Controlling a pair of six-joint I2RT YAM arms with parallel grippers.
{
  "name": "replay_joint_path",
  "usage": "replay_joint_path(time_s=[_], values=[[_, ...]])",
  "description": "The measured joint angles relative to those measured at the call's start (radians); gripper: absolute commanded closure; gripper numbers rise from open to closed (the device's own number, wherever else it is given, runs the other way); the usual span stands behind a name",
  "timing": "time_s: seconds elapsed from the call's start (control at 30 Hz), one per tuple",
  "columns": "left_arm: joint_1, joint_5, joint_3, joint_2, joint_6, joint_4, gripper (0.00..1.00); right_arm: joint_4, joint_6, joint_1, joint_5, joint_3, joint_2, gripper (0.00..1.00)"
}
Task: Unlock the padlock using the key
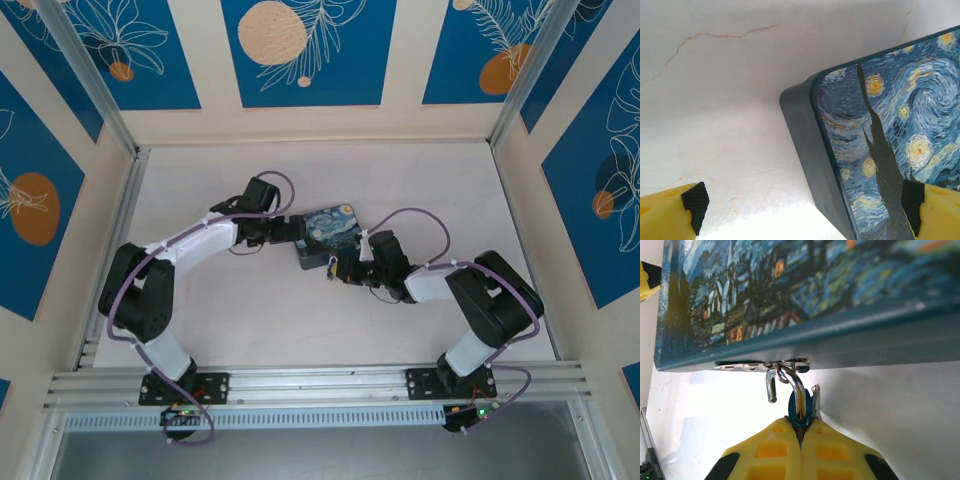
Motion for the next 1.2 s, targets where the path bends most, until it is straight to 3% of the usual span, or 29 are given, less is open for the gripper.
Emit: replay_joint_path(time_s=[0.6,0.97,1.2], values=[[-0.030,-0.046,-0.077,0.012,-0.010,0.088,0.00,0.154,0.266,-0.002,0.003,-0.097,0.015,1.00],[-0.037,-0.050,-0.127,-0.004,-0.034,0.161,0.00,0.154,0.335,-0.002,0.014,-0.097,0.011,1.00],[-0.045,-0.049,-0.137,-0.004,-0.041,0.191,0.01,0.086,0.373,-0.004,0.087,-0.090,-0.034,1.00]])
